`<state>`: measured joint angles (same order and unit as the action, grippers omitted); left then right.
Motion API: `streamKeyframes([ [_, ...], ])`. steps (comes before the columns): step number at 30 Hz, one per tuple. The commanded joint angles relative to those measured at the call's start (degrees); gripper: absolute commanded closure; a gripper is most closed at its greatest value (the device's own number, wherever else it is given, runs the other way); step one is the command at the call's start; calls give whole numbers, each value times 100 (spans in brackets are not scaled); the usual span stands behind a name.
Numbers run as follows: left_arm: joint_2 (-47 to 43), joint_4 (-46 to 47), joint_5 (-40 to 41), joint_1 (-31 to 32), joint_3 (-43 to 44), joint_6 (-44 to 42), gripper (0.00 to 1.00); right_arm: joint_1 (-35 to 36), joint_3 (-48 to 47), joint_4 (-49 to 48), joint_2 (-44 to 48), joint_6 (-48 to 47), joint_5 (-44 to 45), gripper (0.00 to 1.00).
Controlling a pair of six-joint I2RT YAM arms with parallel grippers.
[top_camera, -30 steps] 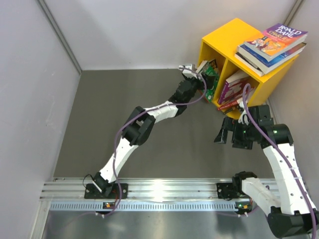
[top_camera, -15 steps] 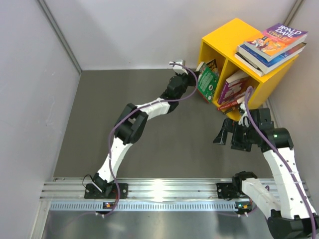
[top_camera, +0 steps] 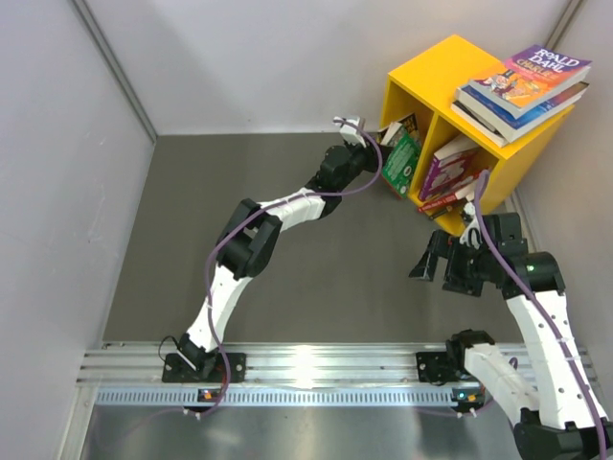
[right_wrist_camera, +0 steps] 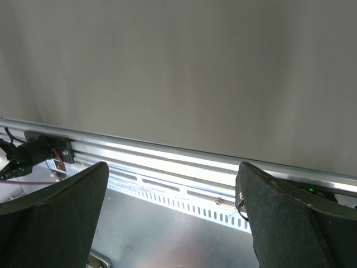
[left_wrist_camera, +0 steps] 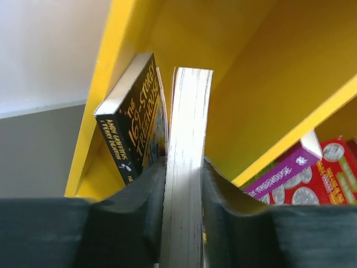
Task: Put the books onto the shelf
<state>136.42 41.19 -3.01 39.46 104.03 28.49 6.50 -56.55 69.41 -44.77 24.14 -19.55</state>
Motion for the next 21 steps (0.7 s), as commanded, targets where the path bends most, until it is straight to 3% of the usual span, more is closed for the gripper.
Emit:
streamKeyframes([
  [1,-424,-163,-595,-9,91,-133,70,-79,48,-191,101,117,-40,0],
  [3,-397,-312,-657,-18,188,-203,84,-70,83,-199,118,143,-58,0],
  [7,-274,-629,-754,-26,469,-449,100,-70,136,-199,179,205,-66,0],
  [13,24,-648,-561,-53,1092,-520,100,-70,259,-147,320,284,-84,0],
  [21,745,-867,-429,-35,2603,-415,100,-70,417,-85,522,381,-110,0],
])
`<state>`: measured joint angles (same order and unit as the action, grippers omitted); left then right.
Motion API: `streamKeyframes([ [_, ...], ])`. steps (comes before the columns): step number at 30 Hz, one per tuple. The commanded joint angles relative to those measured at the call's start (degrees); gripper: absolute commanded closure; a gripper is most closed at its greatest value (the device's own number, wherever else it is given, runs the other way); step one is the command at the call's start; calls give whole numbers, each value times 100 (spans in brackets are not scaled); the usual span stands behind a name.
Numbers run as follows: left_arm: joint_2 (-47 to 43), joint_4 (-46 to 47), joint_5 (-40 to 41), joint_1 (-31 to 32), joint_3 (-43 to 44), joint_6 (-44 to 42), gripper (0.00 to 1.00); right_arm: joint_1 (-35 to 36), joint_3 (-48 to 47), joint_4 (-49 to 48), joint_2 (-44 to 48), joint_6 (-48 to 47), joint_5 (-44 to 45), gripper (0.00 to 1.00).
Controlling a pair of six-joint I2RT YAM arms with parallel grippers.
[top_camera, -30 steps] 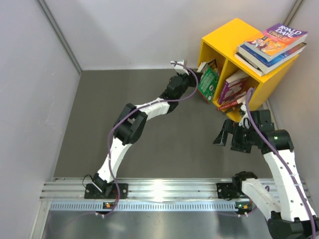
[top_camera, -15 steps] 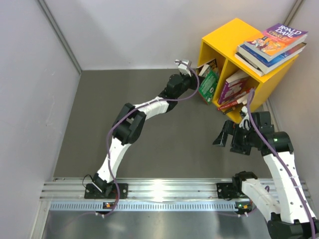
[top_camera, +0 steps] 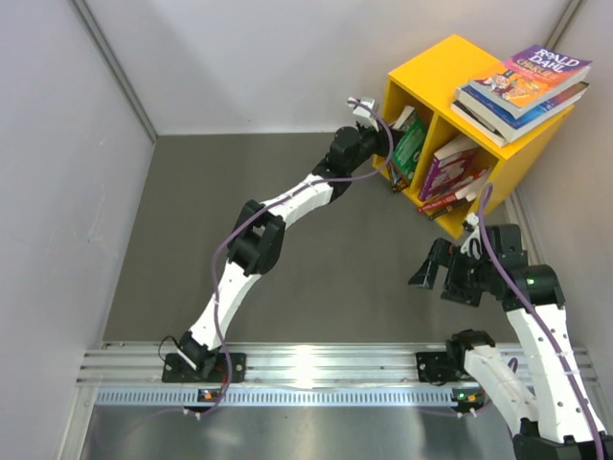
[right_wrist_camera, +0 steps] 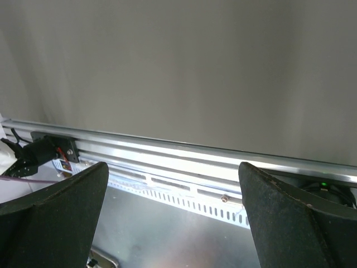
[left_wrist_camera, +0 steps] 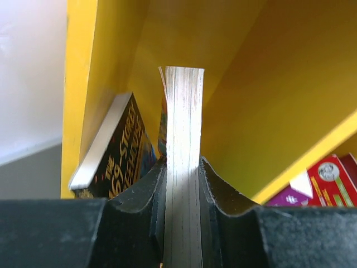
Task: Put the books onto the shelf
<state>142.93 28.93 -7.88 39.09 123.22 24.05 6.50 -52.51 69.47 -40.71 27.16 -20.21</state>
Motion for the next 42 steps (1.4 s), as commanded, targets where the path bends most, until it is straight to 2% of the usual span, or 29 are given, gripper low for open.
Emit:
streamKeyframes([
  [1,260,307,50,2,834,29,100,-79,22,-83,124,97,-53,0],
  [5,639,78,-213,11,1493,21,100,-70,48,-83,125,97,-62,0],
  [9,753,-343,-337,20,1539,-50,100,-70,74,-83,133,97,-54,0],
  [10,762,-492,-337,20,1530,-50,96,-70,74,-83,142,97,-54,0],
  [12,780,-537,-355,20,1468,-6,74,-70,83,-74,142,105,-54,0],
  [13,780,-546,-346,28,1407,11,47,-70,83,-74,151,114,-54,0],
  [17,692,-546,-83,20,1258,47,2,-70,83,-83,142,106,-45,0],
  [24,149,-458,620,11,810,-269,1,-79,101,-144,125,158,-71,0],
  [26,-98,-397,1190,-7,380,-383,1,-70,118,-171,124,158,-89,0],
  [29,-686,182,1762,-77,-446,-481,1,-79,153,-215,151,193,-115,0],
  [36,-986,254,1842,-323,-562,-384,1,-70,347,-364,169,281,-264,0],
  [39,-1327,315,2045,-393,-982,-410,1,-79,356,-373,212,299,-265,0],
  [42,-1950,411,2115,-464,-2000,-384,1,-79,329,-356,239,273,-256,0],
])
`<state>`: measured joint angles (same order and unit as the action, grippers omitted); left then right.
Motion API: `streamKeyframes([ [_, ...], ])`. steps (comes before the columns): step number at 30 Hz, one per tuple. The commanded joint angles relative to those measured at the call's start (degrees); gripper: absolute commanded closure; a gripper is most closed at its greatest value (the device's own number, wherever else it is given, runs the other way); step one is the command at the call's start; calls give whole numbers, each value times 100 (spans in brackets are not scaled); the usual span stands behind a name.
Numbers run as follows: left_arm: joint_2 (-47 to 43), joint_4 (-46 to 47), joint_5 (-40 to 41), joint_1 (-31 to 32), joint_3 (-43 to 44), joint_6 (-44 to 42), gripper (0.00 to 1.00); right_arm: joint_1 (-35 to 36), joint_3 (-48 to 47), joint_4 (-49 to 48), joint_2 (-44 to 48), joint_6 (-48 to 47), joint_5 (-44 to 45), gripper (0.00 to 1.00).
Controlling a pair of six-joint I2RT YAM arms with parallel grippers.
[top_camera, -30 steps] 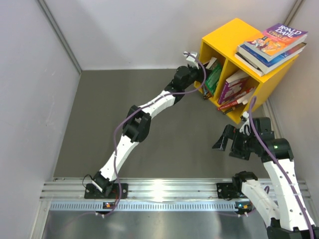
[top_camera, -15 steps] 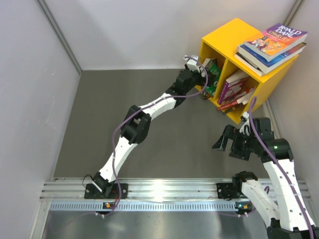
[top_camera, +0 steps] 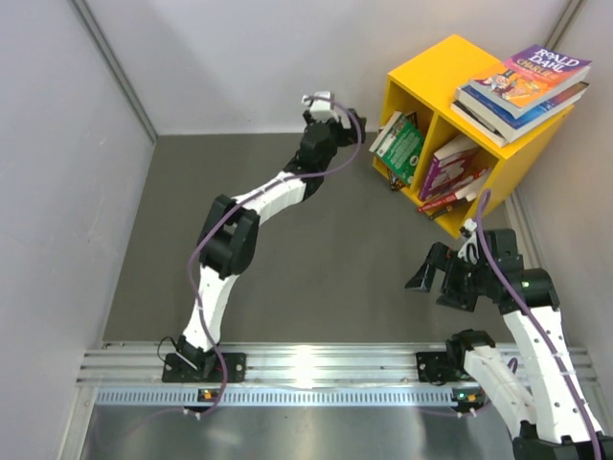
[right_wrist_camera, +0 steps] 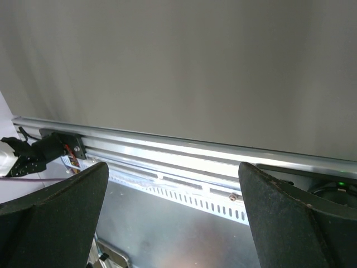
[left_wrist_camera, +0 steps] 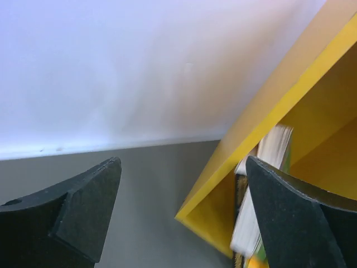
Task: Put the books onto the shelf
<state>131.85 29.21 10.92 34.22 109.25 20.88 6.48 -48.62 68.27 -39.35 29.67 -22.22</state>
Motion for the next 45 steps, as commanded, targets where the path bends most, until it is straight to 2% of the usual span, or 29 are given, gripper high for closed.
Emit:
streamKeyframes([
  [1,-1011,497,235,32,-1303,72,3,-68,-69,-209,103,21,-37,0],
  [3,-1433,734,105,41,-1957,257,24,-68,-77,-209,94,-14,7,0],
  [4,-1547,761,34,41,-2482,467,38,-68,-86,-209,77,-23,-2,0],
  [5,-1731,779,-62,41,-2714,574,66,-68,-77,-218,51,-31,7,0],
  [6,-1785,779,-194,67,-3090,740,76,-68,-77,-218,42,-40,-2,1],
  [9,-1865,761,-239,199,-3427,891,100,-77,-51,-253,24,-58,-2,0],
  [13,-1523,630,-371,392,-3131,970,100,-77,19,-323,-11,-67,-63,0],
  [17,-743,209,-345,559,-2226,1128,100,-68,37,-332,-11,-75,-63,0],
  [23,391,-432,-354,735,-372,1436,100,-77,-68,-130,85,-172,77,0],
  [27,1166,-1013,-240,867,1321,1436,100,-77,-147,-33,103,-225,156,0],
  [30,1694,-1199,-117,885,2158,1471,100,-77,-165,2,103,-269,174,0],
  [32,1888,-1190,-38,885,2354,1445,100,-77,-192,11,77,-313,191,0],
  [35,1748,-1225,138,876,2268,1366,100,-77,-218,20,33,-383,200,0],
  [41,343,-250,244,876,-144,1392,100,-85,-183,-76,-72,-488,183,0],
  [45,-632,347,358,876,-1326,1357,100,-86,-139,-173,-178,-532,139,0],
])
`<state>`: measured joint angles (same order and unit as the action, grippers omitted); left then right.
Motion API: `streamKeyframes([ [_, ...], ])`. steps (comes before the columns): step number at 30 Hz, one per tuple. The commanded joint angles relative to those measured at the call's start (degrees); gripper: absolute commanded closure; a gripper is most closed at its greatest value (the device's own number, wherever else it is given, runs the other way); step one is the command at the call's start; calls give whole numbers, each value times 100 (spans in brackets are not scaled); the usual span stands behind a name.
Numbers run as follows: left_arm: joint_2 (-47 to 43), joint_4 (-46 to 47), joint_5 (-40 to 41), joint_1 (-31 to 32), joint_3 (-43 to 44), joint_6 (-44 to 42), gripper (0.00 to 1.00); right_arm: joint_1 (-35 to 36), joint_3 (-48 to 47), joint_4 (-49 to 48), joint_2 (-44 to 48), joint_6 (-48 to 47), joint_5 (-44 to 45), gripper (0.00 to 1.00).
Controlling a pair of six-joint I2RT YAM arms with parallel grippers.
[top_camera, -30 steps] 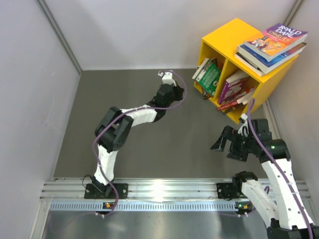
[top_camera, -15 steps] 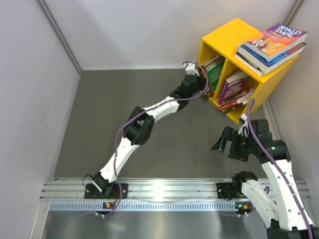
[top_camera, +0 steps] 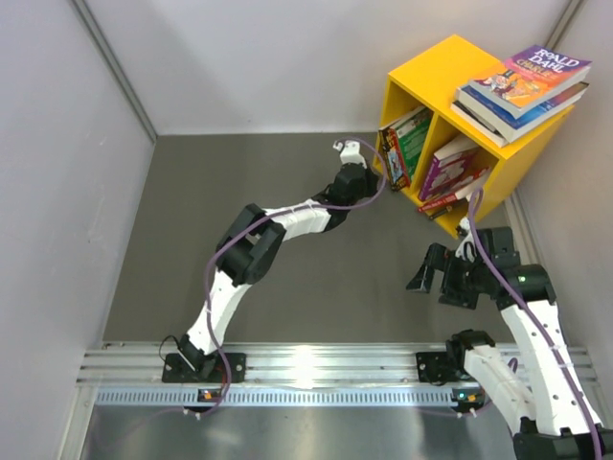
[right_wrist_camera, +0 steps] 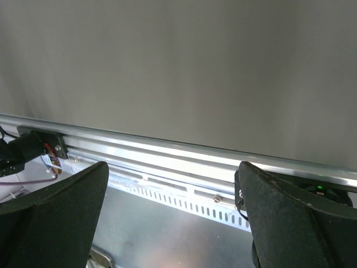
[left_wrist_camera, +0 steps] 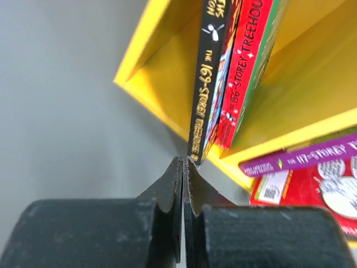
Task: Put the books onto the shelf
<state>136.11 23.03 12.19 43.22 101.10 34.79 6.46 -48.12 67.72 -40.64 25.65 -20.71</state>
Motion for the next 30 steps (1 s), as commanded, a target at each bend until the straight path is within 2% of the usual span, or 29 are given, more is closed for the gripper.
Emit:
streamKeyframes([
  [1,-1156,984,266,-24,-660,-25,100,-92,-172,-136,-66,-130,-21,0],
  [5,-1202,756,127,-24,-873,45,100,-83,-40,-259,-102,-139,-100,0],
  [9,-808,695,38,19,-733,222,100,-92,4,-260,-76,-139,-126,0],
  [18,651,80,3,81,1042,459,100,-83,-206,179,144,-279,137,0],
  [22,1294,-429,117,90,2401,441,100,-92,-286,355,188,-367,234,0],
  [25,1672,-475,196,90,2922,433,100,-83,-330,434,197,-420,304,0],
  [30,1884,-237,293,81,3021,529,100,-101,-347,496,188,-508,348,0],
])
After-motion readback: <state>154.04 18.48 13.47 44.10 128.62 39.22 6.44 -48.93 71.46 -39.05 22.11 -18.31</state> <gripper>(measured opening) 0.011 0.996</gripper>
